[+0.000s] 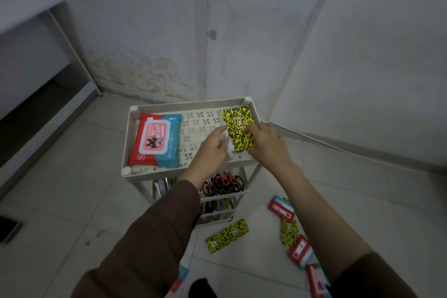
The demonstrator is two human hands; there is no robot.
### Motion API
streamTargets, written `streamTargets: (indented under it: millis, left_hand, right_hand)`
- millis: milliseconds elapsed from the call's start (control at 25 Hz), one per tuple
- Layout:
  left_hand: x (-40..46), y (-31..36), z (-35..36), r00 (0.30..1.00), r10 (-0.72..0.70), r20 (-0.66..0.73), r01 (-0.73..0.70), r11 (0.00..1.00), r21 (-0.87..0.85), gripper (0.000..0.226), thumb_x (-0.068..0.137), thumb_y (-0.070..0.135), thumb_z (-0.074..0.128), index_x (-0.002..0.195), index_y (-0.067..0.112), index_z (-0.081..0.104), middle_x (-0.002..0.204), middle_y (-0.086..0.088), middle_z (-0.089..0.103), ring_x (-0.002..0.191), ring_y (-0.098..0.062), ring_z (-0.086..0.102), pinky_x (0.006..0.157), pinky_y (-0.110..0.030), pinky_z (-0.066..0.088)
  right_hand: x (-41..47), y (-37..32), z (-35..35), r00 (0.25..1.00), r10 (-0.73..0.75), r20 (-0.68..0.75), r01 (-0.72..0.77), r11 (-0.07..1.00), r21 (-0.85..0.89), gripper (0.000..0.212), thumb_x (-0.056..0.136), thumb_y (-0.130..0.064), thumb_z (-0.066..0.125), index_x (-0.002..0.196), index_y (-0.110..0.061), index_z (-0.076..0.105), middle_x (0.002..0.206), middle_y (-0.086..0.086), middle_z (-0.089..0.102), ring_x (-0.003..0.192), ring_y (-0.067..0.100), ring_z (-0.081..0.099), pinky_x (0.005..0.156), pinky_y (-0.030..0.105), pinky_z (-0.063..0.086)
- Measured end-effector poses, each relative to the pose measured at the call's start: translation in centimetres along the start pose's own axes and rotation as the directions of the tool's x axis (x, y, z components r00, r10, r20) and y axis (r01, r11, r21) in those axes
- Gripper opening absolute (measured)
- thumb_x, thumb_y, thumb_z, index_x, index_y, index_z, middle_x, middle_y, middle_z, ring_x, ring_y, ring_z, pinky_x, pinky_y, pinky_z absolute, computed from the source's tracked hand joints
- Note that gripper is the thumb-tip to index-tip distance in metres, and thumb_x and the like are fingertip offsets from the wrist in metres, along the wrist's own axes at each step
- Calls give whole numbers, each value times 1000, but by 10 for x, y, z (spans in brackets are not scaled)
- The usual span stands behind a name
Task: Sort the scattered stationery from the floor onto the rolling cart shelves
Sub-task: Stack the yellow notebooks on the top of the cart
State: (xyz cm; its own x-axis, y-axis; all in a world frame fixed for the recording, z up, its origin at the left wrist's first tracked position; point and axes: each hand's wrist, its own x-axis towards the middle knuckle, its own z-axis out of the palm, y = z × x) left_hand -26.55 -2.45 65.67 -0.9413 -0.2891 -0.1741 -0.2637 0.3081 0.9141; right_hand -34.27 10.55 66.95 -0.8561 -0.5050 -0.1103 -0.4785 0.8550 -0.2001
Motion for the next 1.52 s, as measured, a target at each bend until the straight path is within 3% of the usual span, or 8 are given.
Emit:
streamTargets:
  millis: [200, 360, 560, 680, 800, 1080, 1240, 1520]
  left_hand:
    - [-73, -4, -4, 933, 251, -260, -269, 963, -35, 44, 91, -7, 36, 116, 25, 54, 122, 8, 55, 109, 4, 52, 86, -5, 39]
    - [-161, -54, 6, 931, 143, -337, -158, 987, -19, 36, 92, -3, 40, 101, 26, 59, 101, 13, 61, 95, 5, 56, 78, -6, 44]
    - [-224, -136, 42, 958, -155, -241, 152, 988, -32, 27, 95, 4, 40, 101, 22, 59, 99, 6, 59, 93, -8, 55, 76, -17, 42]
    - [-220, -195, 64, 941, -297, -160, 297, 954, -25, 22, 97, 7, 38, 107, 15, 57, 99, 2, 56, 97, -20, 55, 84, -36, 48]
    - [-197, -267, 96, 924, -363, -118, 371, 928, 47, 22, 98, 8, 38, 103, 20, 55, 96, 5, 56, 96, -18, 54, 86, -36, 47]
    - [-94, -467, 207, 952, -296, -84, 307, 910, 280, 22, 95, 17, 42, 111, 22, 57, 108, 1, 62, 99, -17, 56, 89, -32, 46]
    - [-37, -579, 267, 967, -250, 40, 197, 844, 499, 28, 92, 16, 45, 119, 21, 52, 118, -1, 58, 108, -18, 52, 88, -31, 44]
    - [14, -677, 341, 949, -234, 213, 44, 763, 645, 65, 89, 20, 56, 144, 11, 21, 146, -8, 29, 135, -22, 26, 108, -38, 31]
  right_hand:
    - [-50, -12, 5, 929, -102, -356, 154, 981, 119, 29, 86, -11, 50, 112, -21, 58, 113, 2, 54, 107, 27, 42, 88, 35, 32]
    - [-119, -20, 29, 824, -299, -480, 407, 904, 135, 19, 84, -4, 51, 96, -13, 63, 94, 5, 57, 88, 24, 45, 73, 30, 26]
    - [-184, 8, 110, 904, -338, -263, 403, 878, 258, 14, 87, -5, 53, 91, -13, 64, 91, 2, 56, 87, 20, 44, 73, 28, 31]
    - [-182, 34, 178, 968, -230, -104, 252, 891, 378, 16, 87, -5, 52, 90, -13, 65, 94, 3, 58, 92, 21, 48, 79, 34, 41]
    - [-164, 63, 270, 999, -36, 40, 9, 846, 533, 21, 84, 4, 50, 86, -9, 66, 96, 8, 61, 94, 23, 54, 75, 27, 40]
    - [-114, 143, 531, 969, 132, 208, -232, 772, 592, 24, 77, 11, 51, 88, -3, 67, 95, 10, 65, 86, 18, 54, 65, 13, 33]
    - [-80, 186, 666, 951, 145, 273, -279, 785, 553, 28, 81, 6, 55, 107, -1, 62, 117, 15, 60, 96, 19, 53, 68, 12, 36]
    - [-51, 209, 769, 954, -43, 297, -4, 988, 154, 60, 91, -21, 52, 145, -18, 26, 151, 2, 24, 136, 22, 27, 104, 33, 32]
